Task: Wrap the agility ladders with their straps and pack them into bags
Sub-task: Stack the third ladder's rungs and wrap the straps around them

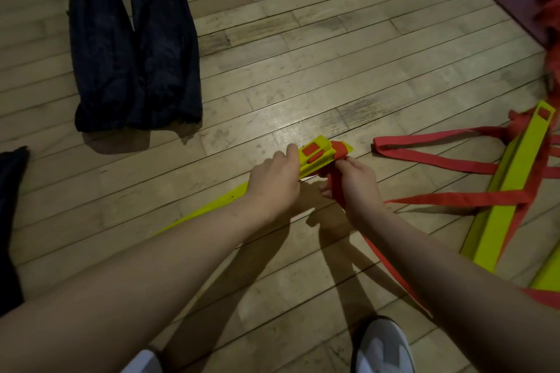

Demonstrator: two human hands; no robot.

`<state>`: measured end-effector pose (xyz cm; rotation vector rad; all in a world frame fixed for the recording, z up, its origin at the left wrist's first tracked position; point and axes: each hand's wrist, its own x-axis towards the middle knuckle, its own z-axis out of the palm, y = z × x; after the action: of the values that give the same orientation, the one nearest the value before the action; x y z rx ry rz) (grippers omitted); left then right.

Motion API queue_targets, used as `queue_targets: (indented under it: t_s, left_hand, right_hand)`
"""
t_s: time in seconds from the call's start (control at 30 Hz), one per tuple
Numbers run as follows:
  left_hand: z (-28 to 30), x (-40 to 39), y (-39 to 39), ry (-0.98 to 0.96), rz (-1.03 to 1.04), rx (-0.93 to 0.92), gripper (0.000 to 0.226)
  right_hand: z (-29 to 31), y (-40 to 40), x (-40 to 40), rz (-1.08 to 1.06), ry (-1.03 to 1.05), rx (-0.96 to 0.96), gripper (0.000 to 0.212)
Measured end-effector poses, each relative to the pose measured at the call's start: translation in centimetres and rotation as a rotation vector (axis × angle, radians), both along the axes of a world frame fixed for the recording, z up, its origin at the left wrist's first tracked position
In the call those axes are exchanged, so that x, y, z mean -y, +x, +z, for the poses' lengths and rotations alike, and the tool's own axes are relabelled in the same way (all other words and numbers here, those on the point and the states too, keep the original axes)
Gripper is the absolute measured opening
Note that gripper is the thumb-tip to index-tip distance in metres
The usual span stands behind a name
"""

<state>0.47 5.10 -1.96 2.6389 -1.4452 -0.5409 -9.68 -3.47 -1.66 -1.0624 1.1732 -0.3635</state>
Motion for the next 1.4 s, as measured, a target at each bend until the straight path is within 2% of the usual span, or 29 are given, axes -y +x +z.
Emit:
queue_targets:
  t_s: [0.1, 0.23, 0.33, 0.47, 0.6, 0.63, 0.7, 0.77, 0.87, 0.97, 1.07, 1.17, 1.3, 1.4]
  left_hand:
    - [-0.4, 0.2, -0.6, 0.036, 0.014, 0.102, 0.044]
    - [-0.9, 0.0, -1.1, 0.031, -0.026, 0.121, 0.055]
    - [-0.2, -0.4, -0.3, -0.042, -0.054, -0.026, 0.065]
    - [1.2, -0.5, 2.8, -0.111, -0.187, -0.086, 0.058]
    - [1.6, -0.2, 3.5, -0.098, -0.020, -0.469, 0.070]
    - [1.5, -0.1, 3.5, -0.065, -0.008, -0.498, 0.066]
    - [1.1, 0.0, 3.3, -0.044, -0.021, -0.450, 0.052]
    - [1.0, 0.0, 3.1, -0.056, 0.000, -0.346, 0.048]
    - [1.1, 0.3, 3.0, -0.066, 0.045, -0.131, 0.047]
    - [1.1, 0.6, 3.3, -0.048, 0.051, 0.000, 0.043]
    - [1.0, 0.6, 3.5, -0.042, 0.098, -0.018, 0.044]
    - [0.8, 0.6, 2.9, -0.049, 0.109, -0.021, 0.046]
    - [0.4, 0.6, 1.3, -0.033, 0.088, 0.103, 0.049]
    - [0.1, 0.6, 0.0, 0.000, 0.068, 0.091, 0.047]
  right_hand:
    - [-0.1, 0.0, -0.2, -0.018, 0.083, 0.048, 0.026]
    - [-1.0, -0.4, -0.5, 0.089, -0.038, 0.042, 0.019]
    - [-1.0, -0.5, -0.1, 0.050, 0.029, 0.103, 0.012]
    - [-0.5, -1.0, 0.5, 0.113, 0.069, 0.181, 0.006]
    - [0.0, -0.9, 0.8, 0.181, 0.076, 0.253, 0.008]
    - [0.0, -0.9, 0.8, 0.184, 0.072, 0.251, 0.010]
    - [-0.2, -1.1, 0.6, 0.212, 0.040, 0.209, 0.018]
    - [-0.4, -1.3, 0.6, 0.276, -0.017, 0.123, 0.025]
    - [-0.5, -1.4, 0.5, 0.356, -0.038, 0.052, 0.022]
    - [-0.5, -1.2, 0.3, 0.415, -0.015, 0.033, 0.017]
    - [-0.2, -0.8, 0.1, 0.488, -0.012, 0.031, 0.015]
    - [0.0, -0.3, 0.2, 0.530, -0.098, -0.010, 0.014]
    - [-0.1, 0.1, -0.1, 0.423, -0.122, 0.031, 0.035]
    - [-0.4, 0.2, -0.4, 0.308, -0.123, -0.011, 0.034]
